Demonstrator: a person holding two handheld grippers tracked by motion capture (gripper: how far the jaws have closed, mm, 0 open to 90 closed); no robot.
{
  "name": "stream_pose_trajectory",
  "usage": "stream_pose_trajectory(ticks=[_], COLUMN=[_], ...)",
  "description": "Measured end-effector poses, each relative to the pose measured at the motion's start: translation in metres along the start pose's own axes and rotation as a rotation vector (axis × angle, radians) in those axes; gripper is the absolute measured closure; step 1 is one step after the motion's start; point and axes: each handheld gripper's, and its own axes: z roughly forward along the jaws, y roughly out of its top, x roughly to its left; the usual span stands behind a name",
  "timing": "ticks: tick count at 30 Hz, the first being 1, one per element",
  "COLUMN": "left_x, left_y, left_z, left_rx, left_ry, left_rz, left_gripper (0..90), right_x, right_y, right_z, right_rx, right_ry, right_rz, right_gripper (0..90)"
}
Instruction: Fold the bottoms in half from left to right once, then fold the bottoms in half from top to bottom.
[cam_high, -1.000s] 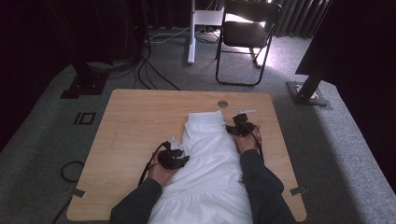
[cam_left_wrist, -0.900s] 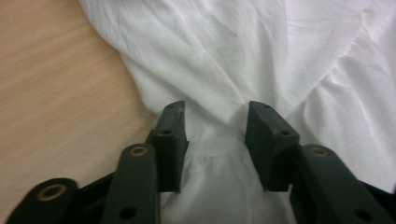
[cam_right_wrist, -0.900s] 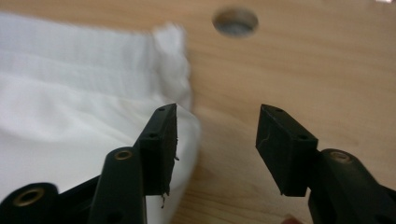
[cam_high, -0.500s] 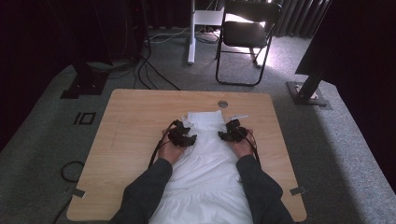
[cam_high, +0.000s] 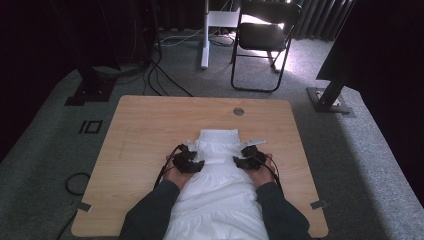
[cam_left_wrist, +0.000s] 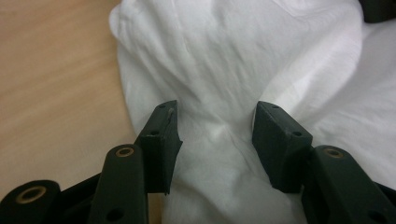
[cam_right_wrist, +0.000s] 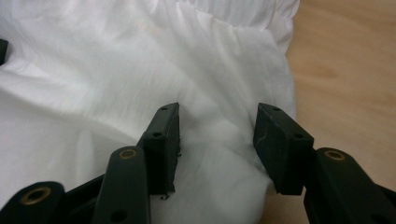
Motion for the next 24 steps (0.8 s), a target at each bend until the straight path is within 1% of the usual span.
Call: stream_pose_trajectory(ticks=[2, 3, 6, 9, 10, 11, 12, 13, 14, 15, 16, 17, 18, 19, 20, 21, 22, 24], left_x=[-0.004, -0.004, -0.005, -0.004, -0.003, -0.001, -0.001, 0.003, 0.003, 0.009, 0.014, 0.016, 0.019, 0.022, 0.025, 0.027, 0.028, 0.032], left_y=[-0.007, -0.008, -0.009, -0.007, -0.007, -0.004, -0.004, 0.002, 0.002, 0.012, 0.018, 0.022, 0.027, 0.031, 0.034, 0.036, 0.038, 0.038], left_z=[-0.005, -0.006, -0.006, -0.006, -0.006, -0.009, -0.009, -0.015, -0.015, -0.02, -0.021, -0.019, -0.015, -0.01, -0.004, 0.002, 0.009, 0.019], left_rx=[-0.011, -0.01, -0.016, -0.007, -0.007, -0.022, -0.022, -0.078, -0.078, -0.115, -0.135, -0.14, -0.143, -0.139, -0.127, -0.115, -0.101, -0.081], left_ry=[-0.007, -0.007, -0.005, -0.008, 0.0, 0.026, 0.026, 0.03, 0.03, 0.019, 0.005, 0.0, 0.003, -0.012, -0.031, -0.025, -0.008, -0.014], left_rz=[0.004, 0.01, 0.008, 0.005, 0.0, -0.002, -0.002, -0.027, -0.027, -0.061, -0.074, -0.084, -0.094, -0.108, -0.134, -0.146, -0.15, -0.177], left_gripper=[51.3, 51.3, 51.2, 50.2, 50.2, 48.8, 47.9, 45.3, 42.5, 39.2, 37.6, 35.1, 32.9, 30.3, 29.2, 28.9, 27.3, 26.1], right_x=[0.005, 0.006, 0.006, 0.006, 0.006, 0.006, 0.006, 0.006, 0.006, 0.006, 0.006, 0.006, 0.006, 0.006, 0.006, 0.006, 0.006, 0.006], right_y=[-0.005, -0.006, -0.006, -0.007, -0.007, -0.008, -0.008, -0.008, -0.008, -0.008, -0.008, -0.008, -0.008, -0.008, -0.008, -0.008, -0.009, -0.009], right_z=[-0.004, -0.004, -0.004, -0.004, -0.004, -0.004, -0.004, -0.004, -0.004, -0.004, -0.004, -0.004, -0.004, -0.004, -0.004, -0.004, -0.004, -0.004], right_rx=[-0.008, -0.012, -0.012, -0.017, -0.022, -0.025, -0.028, -0.029, -0.029, -0.029, -0.027, -0.027, -0.027, -0.029, -0.03, -0.03, -0.031, -0.034], right_ry=[0.004, 0.002, 0.001, 0.002, 0.002, 0.001, 0.001, 0.0, 0.0, -0.002, 0.0, 0.0, 0.001, 0.0, 0.0, 0.001, 0.002, 0.002], right_rz=[-0.009, -0.006, -0.003, -0.003, -0.002, 0.0, 0.001, 0.003, 0.003, 0.002, 0.0, 0.0, 0.0, 0.001, 0.0, 0.001, 0.0, -0.002], right_gripper=[50.2, 50.3, 50.3, 50.3, 50.3, 50.3, 50.4, 50.4, 50.4, 50.4, 50.4, 50.5, 50.5, 50.5, 50.5, 50.5, 50.5, 50.5])
